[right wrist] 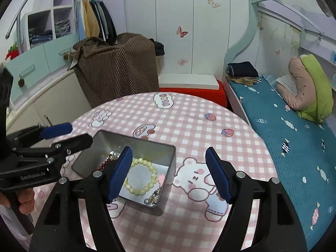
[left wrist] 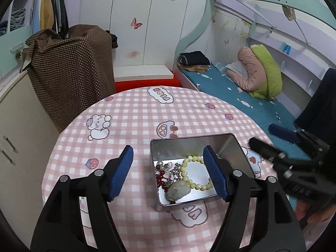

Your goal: Organize jewelry

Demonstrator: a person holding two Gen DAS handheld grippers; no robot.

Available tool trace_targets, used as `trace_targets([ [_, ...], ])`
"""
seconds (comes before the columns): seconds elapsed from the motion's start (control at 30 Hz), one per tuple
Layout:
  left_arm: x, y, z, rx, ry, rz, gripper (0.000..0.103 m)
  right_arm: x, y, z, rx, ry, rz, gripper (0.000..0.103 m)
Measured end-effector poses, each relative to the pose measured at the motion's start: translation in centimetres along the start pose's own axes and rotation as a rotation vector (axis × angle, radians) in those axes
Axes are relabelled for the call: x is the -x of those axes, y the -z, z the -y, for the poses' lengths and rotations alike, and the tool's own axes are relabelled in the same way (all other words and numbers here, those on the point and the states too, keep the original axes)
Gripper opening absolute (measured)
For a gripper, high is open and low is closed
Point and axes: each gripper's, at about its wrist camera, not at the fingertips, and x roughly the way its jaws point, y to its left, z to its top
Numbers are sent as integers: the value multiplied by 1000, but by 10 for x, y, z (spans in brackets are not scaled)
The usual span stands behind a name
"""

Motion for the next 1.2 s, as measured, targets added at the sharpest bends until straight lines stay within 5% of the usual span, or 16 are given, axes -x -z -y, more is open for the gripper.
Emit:
trace_targets([
  [0.53, 55, -6, 11, -30, -88, 100, 90, 62, -12, 7, -50, 58, 126, 92],
  [0.9, 123, -5, 32, -40, -138, 274, 94, 114, -11, -8, -27, 99, 266, 95],
  [1.2, 157, -2, 47, -44, -146, 339, 97, 139, -5, -16, -28, 141, 339, 95],
])
